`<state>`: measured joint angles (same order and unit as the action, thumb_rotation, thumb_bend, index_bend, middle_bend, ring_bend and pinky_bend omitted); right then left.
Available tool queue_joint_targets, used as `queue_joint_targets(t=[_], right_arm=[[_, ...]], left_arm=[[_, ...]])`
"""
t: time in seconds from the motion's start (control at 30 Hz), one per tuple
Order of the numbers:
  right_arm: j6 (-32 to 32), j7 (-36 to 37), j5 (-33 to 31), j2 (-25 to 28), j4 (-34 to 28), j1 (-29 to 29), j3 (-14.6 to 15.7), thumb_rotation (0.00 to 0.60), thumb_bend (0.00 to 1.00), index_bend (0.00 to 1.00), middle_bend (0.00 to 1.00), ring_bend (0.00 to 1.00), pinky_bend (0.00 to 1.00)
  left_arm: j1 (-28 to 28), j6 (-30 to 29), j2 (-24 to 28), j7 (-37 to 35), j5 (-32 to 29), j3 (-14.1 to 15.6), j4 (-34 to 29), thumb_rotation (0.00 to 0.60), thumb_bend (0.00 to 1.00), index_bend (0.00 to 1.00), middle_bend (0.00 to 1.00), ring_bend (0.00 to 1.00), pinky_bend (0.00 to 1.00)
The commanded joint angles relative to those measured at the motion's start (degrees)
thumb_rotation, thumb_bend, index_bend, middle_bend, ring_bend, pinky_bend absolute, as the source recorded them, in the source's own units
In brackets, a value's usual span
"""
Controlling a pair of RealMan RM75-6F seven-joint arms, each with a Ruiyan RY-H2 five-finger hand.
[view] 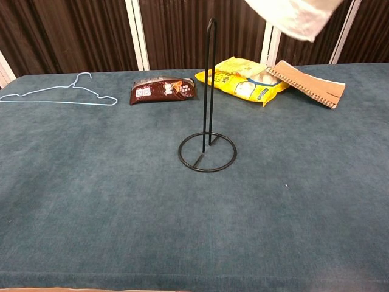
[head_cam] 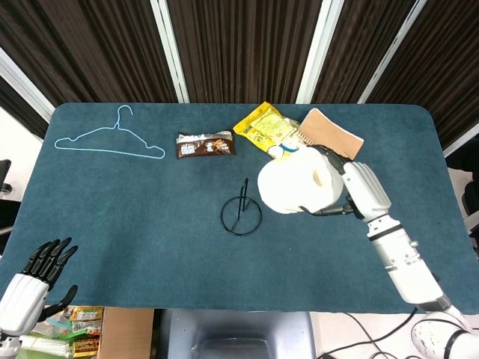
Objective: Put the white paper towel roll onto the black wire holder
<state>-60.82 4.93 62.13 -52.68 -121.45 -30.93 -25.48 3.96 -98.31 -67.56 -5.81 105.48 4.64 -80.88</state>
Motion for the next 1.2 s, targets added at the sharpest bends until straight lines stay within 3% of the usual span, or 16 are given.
queue_joint_targets(t=[0.03, 0.37, 0.67, 1.07, 1.13, 1.2], right_arm=[[-1.3, -7.1, -7.5, 0.1, -4.2, -5.2, -2.8, 0.600, 0.30, 0.84, 0.71, 0.71, 0.42], [-7.8, -24.8, -25.4, -6.0, -7.8, -17.8, -3.1, 0.600, 0.29, 0.83, 0.71, 0.71, 0.42], [-13.1, -34.5, -32.5, -11.3, -7.5, -23.7, 0.1, 0.600, 0.30, 0.83, 0.71, 0.71, 0.42], [-15.8, -38.5, -37.2, -15.9, -4.0, -27.2, 1.7, 0.600, 0.30, 0.81, 0.71, 0.70, 0.42], [-16.0, -39.1, -37.9, -16.3, -3.8, -27.5, 2.1, 0.600, 0.29, 0.76, 0.71, 0.68, 0.40], [-15.4, -39.8, -39.9, -16.3, -4.0, -27.9, 2.3, 0.600, 0.29, 0.59, 0.67, 0.61, 0.34]], left_arm=[[0.1, 0.3, 0.2, 0.0, -0.1, 0.1, -0.2, 0.600, 0.40, 0.00, 0.00, 0.00, 0.11], [0.1, -0.1, 0.6, -0.8, -0.1, 0.1, -0.2, 0.600, 0.40, 0.00, 0.00, 0.00, 0.11], [0.0, -0.5, 0.6, -1.1, 0.2, 0.2, 0.0, 0.600, 0.40, 0.00, 0.00, 0.00, 0.11], [0.0, -0.4, 0.7, -1.5, 0.1, 0.2, -0.1, 0.600, 0.40, 0.00, 0.00, 0.00, 0.11], [0.0, -0.4, 0.8, -1.5, 0.1, 0.2, 0.0, 0.600, 0.40, 0.00, 0.00, 0.00, 0.11], [0.0, -0.4, 0.8, -1.5, 0.1, 0.2, 0.0, 0.600, 0.40, 0.00, 0.00, 0.00, 0.11]])
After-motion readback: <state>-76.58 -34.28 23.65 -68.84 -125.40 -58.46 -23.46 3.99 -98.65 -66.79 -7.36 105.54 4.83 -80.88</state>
